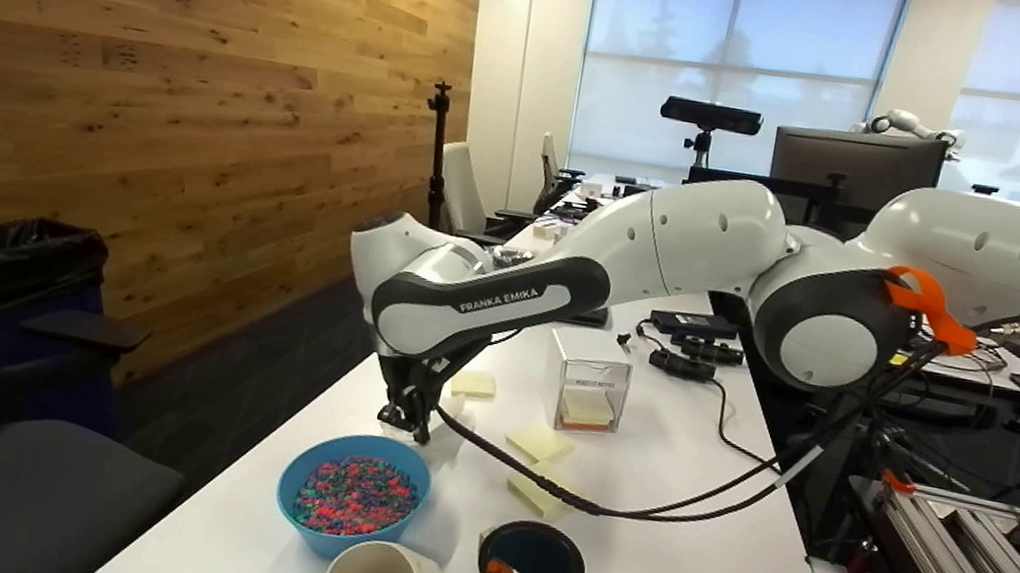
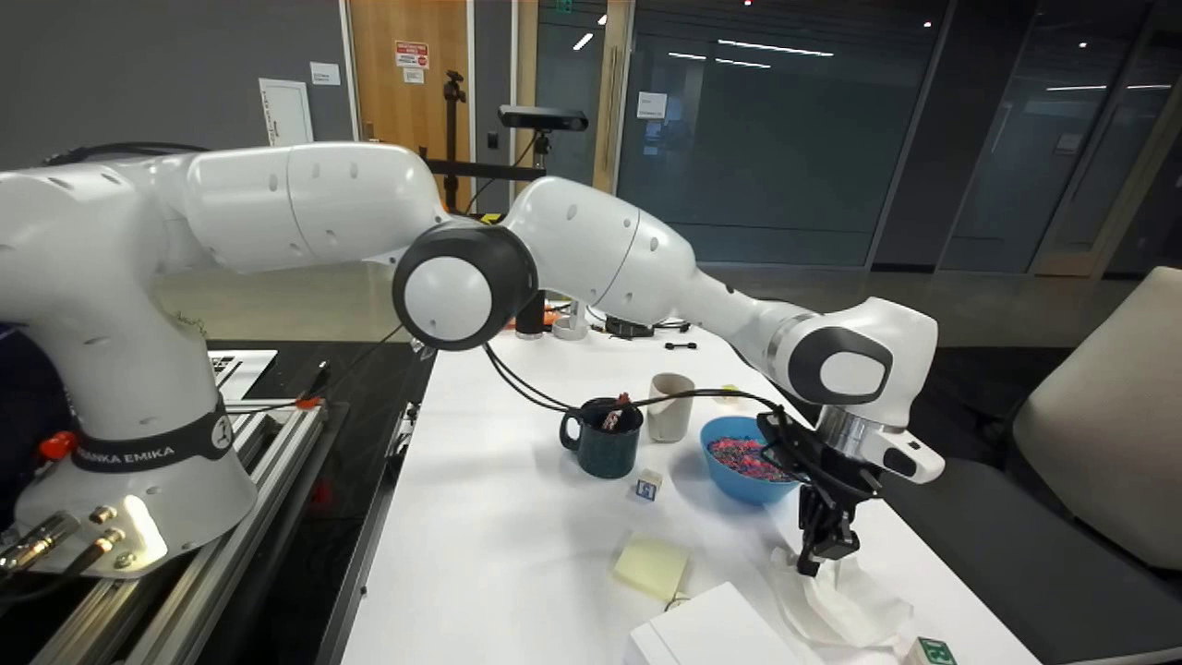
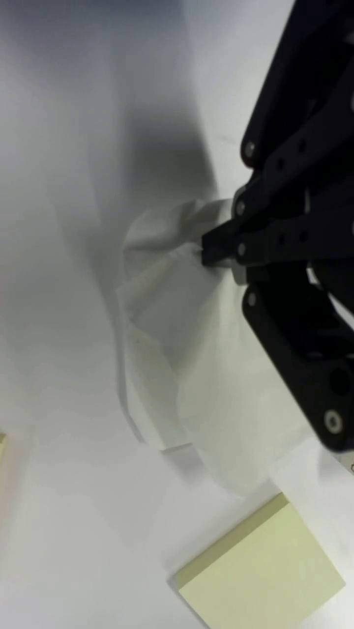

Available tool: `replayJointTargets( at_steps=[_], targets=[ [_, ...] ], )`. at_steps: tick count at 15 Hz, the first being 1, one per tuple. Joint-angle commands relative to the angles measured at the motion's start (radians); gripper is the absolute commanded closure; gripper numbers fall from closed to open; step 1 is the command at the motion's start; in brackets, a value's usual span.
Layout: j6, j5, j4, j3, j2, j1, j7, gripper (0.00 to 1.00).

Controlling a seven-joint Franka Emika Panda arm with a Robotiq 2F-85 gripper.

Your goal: Use the white napkins to wipe the tabletop.

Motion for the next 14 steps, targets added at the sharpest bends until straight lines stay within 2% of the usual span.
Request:
replayJointTargets(
  at_steps=[1,7,14],
  targets=[
    [0.009,-0.030,-0.074,-0.006,-0.032,0.028,-0.081,1.00],
    [0.000,-0.034,-0.149,-0.012,-0.088,0.053,-0.161,1.00],
    [0.065,-0.037,-0.401,-0.012,-0.247,0.065,-0.275,1.00]
  ],
)
